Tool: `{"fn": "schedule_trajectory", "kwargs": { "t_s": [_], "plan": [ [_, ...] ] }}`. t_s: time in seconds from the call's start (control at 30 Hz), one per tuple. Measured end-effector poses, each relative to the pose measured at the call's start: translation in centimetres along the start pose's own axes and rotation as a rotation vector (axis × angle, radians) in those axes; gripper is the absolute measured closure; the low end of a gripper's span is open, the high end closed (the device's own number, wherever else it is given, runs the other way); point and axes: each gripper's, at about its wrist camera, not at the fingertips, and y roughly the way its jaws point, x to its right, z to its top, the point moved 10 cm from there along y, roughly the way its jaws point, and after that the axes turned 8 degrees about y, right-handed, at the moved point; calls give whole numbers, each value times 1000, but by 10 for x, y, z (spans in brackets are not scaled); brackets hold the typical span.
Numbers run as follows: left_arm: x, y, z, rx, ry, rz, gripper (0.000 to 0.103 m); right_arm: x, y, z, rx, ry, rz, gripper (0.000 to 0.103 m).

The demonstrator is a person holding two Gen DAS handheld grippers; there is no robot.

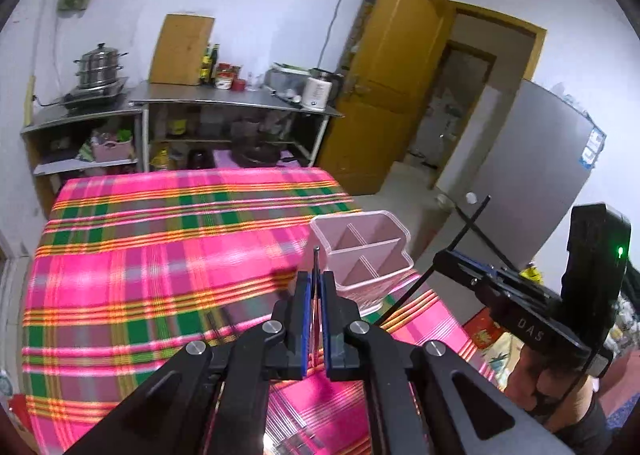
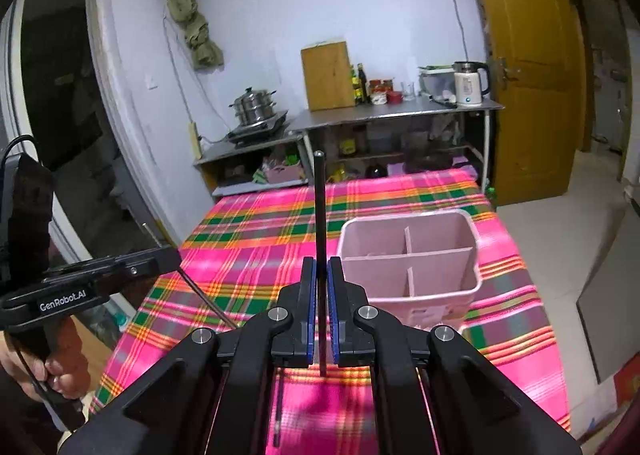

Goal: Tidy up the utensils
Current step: 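Carry both chopsticks over the pink holder and open both tools to drop them in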

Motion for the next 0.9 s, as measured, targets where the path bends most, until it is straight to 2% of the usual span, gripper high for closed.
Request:
{"fn": "schedule_trajectory", "kwargs": {
  "t_s": [0.27, 0.5, 0.63, 0.9],
  "plan": [
    [21, 18, 52, 58, -1, -61, 99, 17, -22, 48, 103, 22, -25, 97],
    [22, 42, 85, 83, -7, -74, 99, 28, -17, 82, 155, 29, -44, 98],
    [15, 68, 79, 47, -22, -78, 99, 40, 8, 79, 118, 42, -62, 97],
    [2, 113, 46, -36, -22, -77, 99, 68, 61, 44, 4, 99, -84, 97]
  ]
}}
